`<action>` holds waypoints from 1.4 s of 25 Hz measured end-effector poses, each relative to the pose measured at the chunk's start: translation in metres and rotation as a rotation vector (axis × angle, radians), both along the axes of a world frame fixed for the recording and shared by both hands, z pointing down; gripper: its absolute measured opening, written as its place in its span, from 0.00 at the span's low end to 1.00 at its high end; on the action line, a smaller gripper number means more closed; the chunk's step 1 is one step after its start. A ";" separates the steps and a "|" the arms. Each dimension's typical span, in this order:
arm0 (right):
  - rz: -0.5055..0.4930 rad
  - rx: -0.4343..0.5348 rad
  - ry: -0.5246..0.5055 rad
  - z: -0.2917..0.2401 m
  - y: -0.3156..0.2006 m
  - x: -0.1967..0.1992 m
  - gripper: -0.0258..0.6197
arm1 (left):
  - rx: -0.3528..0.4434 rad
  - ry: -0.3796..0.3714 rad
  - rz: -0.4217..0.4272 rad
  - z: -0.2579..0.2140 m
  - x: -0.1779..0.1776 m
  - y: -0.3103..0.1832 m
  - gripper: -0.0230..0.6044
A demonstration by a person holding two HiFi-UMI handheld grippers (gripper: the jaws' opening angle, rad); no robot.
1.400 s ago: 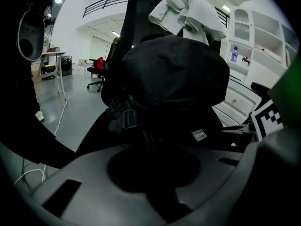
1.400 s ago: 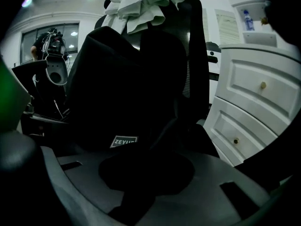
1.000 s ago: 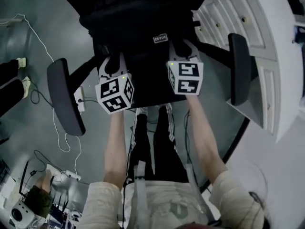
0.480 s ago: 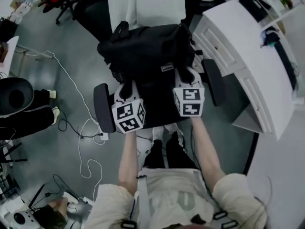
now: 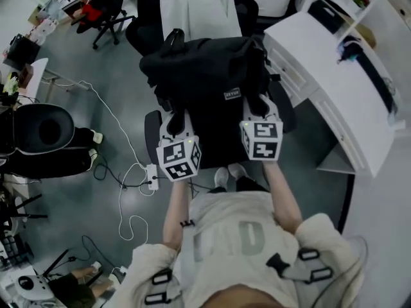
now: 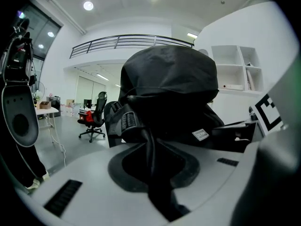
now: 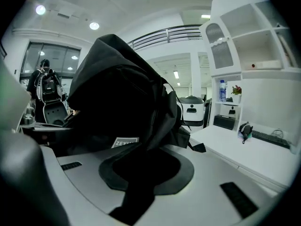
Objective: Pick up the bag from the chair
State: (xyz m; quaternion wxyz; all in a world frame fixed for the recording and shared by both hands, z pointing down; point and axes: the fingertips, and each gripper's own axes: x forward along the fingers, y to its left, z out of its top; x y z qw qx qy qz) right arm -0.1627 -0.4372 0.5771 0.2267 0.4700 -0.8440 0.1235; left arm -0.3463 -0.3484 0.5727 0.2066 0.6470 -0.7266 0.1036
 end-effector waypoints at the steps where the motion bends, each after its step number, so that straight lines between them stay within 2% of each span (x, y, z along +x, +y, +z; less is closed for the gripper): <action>1: -0.004 0.004 0.000 -0.004 0.006 0.005 0.14 | 0.004 -0.004 0.000 -0.004 0.004 0.006 0.11; 7: -0.042 0.034 -0.018 -0.031 0.029 0.013 0.14 | 0.025 -0.014 -0.015 -0.022 0.015 0.030 0.11; 17: -0.076 0.026 -0.032 -0.028 0.038 0.011 0.14 | -0.002 -0.028 -0.060 -0.014 0.017 0.036 0.11; 35: -0.045 0.019 -0.043 -0.019 0.032 0.028 0.14 | 0.000 -0.062 -0.023 -0.017 0.026 0.026 0.11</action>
